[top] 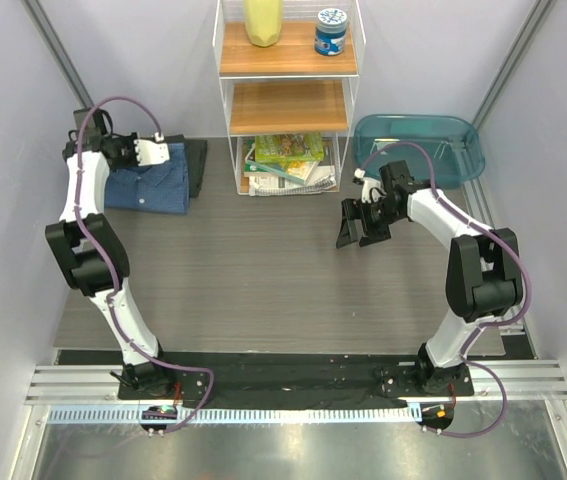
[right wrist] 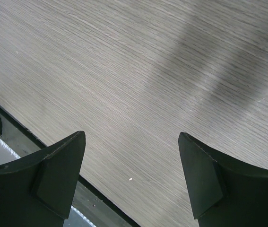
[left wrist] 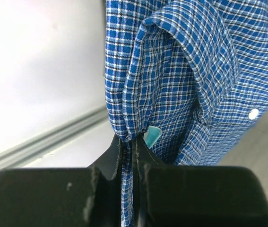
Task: Fold and stack the long sleeve shirts
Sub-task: Neatly place the folded shirt to the corner
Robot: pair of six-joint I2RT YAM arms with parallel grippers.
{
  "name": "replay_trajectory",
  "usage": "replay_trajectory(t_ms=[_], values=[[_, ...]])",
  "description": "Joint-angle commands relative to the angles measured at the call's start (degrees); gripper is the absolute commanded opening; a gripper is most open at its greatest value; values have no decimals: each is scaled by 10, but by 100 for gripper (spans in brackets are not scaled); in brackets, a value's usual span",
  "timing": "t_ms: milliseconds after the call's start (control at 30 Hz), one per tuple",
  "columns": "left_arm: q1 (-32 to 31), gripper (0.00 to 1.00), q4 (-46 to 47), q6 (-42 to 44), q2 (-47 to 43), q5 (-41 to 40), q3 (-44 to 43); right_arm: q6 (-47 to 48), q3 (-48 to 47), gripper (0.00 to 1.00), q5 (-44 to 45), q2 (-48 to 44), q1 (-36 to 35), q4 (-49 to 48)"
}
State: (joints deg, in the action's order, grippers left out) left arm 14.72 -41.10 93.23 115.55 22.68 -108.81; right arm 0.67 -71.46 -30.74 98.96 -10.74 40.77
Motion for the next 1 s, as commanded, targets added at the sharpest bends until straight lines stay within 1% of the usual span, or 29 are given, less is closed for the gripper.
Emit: replay_trajectory(t_ms=[0,133,233,533,667,833,967], values=[[7,0,80,10,-7,73,-11,-5,-11,85,-1,5,3,-10],[10,0,88,16,-17,98,4,-4,-13,85,3,7,3,-8],[10,0,103,20,-29,106,10,-4,-13,84,2,9,3,-5],[12,0,102,20,-49,122,11,-5,-15,85,-1,7,2,-5],[12,0,103,5,-53,124,7,-5,-12,85,1,7,3,-5],[13,0,106,6,-58,124,11,-5,-17,85,-4,15,3,-4],[13,0,149,-38,-66,120,20,-5,-17,85,-5,18,3,-4]])
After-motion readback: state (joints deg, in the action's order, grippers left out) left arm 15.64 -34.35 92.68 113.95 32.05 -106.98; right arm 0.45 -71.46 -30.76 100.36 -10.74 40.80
